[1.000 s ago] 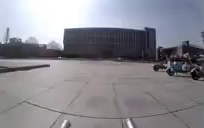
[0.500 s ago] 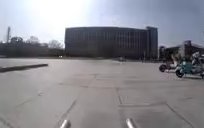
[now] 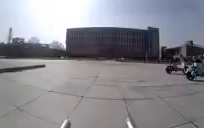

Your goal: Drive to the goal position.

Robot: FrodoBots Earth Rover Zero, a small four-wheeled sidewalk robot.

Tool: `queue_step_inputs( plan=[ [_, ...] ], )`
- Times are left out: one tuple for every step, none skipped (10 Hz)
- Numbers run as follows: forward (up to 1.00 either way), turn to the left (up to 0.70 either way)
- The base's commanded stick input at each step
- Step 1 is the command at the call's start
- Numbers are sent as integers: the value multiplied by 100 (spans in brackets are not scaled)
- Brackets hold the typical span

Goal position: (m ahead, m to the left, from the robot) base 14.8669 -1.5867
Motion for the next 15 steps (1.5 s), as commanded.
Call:
queue_step_inputs(
  plan=[
    [97,0],
    [100,0],
    [100,0],
    [100,-16],
    [100,-39],
    [100,-40],
    [100,-40],
    [100,-21],
    [100,0],
    [100,0],
    [100,0],
    [100,0],
    [100,0],
    [100,0],
    [100,0]
  ],
)
